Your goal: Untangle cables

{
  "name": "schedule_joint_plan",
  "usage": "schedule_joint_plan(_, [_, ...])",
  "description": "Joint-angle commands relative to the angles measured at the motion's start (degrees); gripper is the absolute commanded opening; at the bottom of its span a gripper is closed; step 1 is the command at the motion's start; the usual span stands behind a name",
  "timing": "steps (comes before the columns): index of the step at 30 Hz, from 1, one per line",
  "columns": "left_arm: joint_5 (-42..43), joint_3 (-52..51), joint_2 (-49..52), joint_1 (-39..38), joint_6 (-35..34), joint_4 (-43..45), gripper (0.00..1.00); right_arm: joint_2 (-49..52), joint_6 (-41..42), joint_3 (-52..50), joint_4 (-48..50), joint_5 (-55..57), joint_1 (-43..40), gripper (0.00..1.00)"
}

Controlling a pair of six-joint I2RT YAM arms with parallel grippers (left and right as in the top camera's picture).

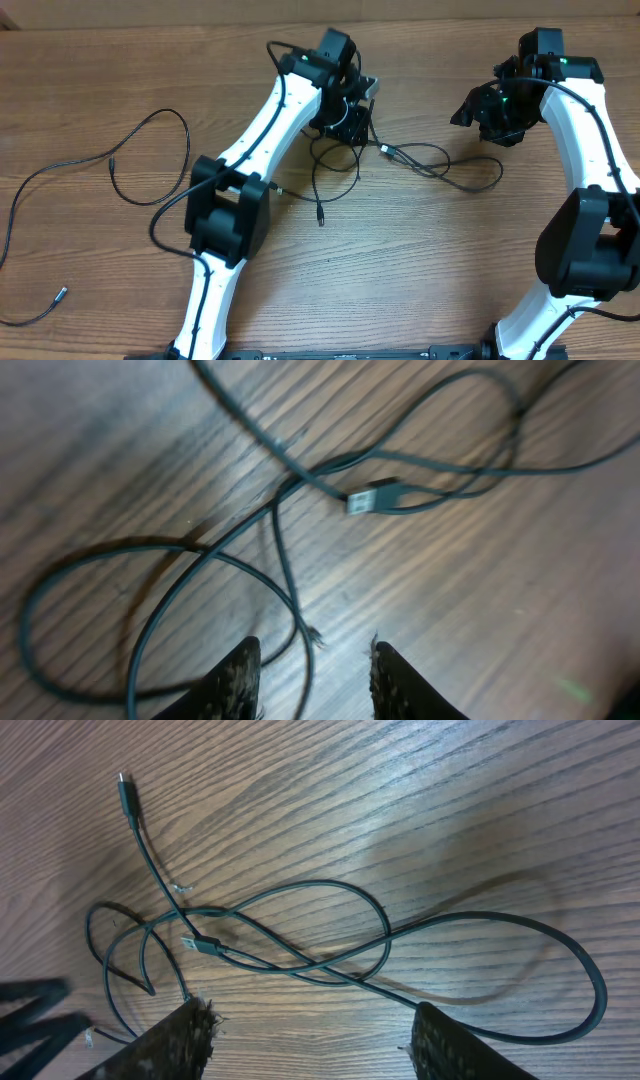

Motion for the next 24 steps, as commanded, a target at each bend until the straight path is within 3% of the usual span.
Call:
schedule_joint_plan(1, [1.46, -0.11, 3.61, -0.92, -0.7, 0.39, 0.35, -0.7, -0.07, -0.2, 0.09, 0.55, 0.26, 0.62])
schedule_joint_plan(16, [-0.02, -0.13, 8.57, -3.08, -0.85, 3.65, 0.32, -0.72, -0.09, -0.22, -0.04, 0.55, 0.26, 0.62])
schedule_joint_plan(17, [-0.52, -0.13, 8.57, -3.28, -0.85, 3.67, 0.29, -0.7, -0.04, -0.22, -0.09, 0.46, 0.26, 0.62])
schedule_joint_plan(19, [-2.03, -0.13, 8.57, -3.45, -0.9, 3.61, 0.04, -0.72, -0.07, -0.22, -0.5, -0.85, 0.26, 0.62])
schedule_joint_plan(21, [-0.92, 0.35, 8.48, -3.43, -1.42, 2.91, 0.04, -0.72, -0.13, -0.2, -1.57, -3.39, 0.26, 0.65])
schedule_joint_plan(24, [0.09, 7.93, 7.74, -1.77, -1.53, -4.81, 0.04, -0.87, -4.96, 0.2, -4.0, -9.14, 0.26, 0.63])
